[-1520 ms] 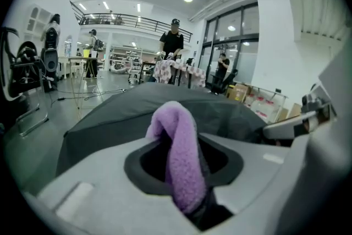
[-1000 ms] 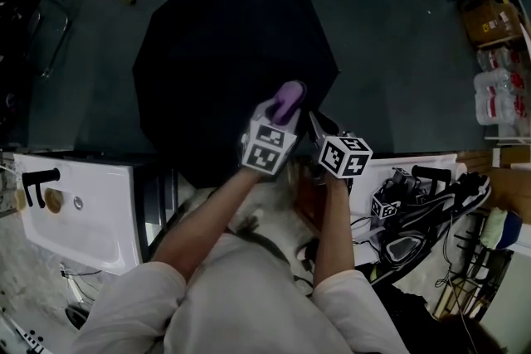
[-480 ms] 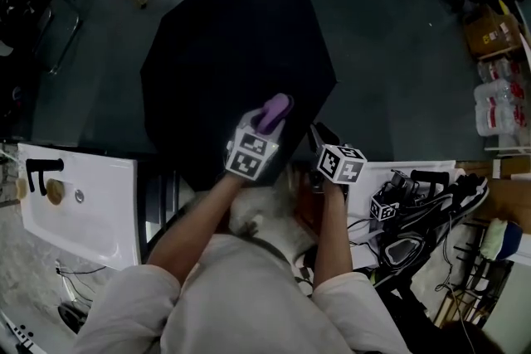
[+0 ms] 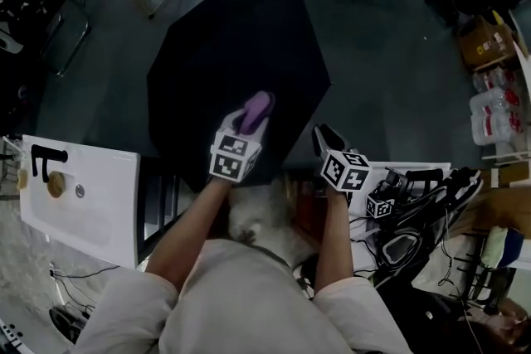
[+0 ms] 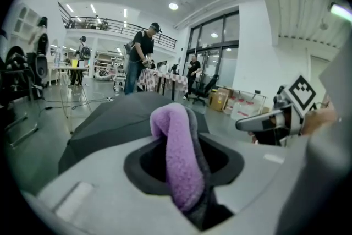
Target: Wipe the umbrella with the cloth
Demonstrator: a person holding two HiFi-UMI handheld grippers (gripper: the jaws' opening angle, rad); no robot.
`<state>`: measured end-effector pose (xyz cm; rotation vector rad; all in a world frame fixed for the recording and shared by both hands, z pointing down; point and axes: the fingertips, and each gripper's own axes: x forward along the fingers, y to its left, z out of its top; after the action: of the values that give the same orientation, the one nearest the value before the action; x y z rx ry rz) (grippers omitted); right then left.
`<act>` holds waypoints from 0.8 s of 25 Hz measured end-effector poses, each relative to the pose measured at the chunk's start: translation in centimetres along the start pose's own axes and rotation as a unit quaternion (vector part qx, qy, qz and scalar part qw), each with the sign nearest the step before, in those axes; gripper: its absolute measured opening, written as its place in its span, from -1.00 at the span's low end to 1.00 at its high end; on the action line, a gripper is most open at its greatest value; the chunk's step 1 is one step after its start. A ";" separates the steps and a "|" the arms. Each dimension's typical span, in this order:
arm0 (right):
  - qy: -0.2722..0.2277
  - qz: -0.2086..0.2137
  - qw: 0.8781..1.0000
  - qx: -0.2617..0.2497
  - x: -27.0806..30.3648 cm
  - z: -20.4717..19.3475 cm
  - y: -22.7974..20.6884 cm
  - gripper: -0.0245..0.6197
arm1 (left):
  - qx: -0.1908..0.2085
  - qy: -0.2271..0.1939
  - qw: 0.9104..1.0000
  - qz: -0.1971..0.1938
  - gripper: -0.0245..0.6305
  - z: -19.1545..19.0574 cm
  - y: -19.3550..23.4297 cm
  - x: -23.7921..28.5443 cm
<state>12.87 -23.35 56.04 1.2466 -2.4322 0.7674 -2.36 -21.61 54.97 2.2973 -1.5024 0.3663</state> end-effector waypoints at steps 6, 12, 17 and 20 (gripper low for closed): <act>-0.042 0.010 0.999 -0.007 -4.8 3.2 2.3 -0.79 | -0.002 -0.036 0.999 0.034 -0.55 2.7 0.7 -5.0; -0.073 0.029 0.995 -0.057 -10.3 5.8 6.2 -0.90 | 0.025 -0.068 0.995 0.075 -0.55 4.9 0.2 -11.3; -0.088 0.047 0.991 -0.089 -14.4 6.3 9.6 -0.90 | 0.035 -0.091 0.992 0.076 -0.55 6.1 -2.6 -16.1; -0.099 0.045 0.989 -0.101 -17.1 6.6 10.9 -0.90 | 0.055 -0.096 0.991 0.073 -0.55 6.3 -4.4 -18.8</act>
<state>13.66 -10.77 38.83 1.1930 -2.6616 0.4225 -5.70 -7.36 40.93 2.3715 -1.7919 0.2783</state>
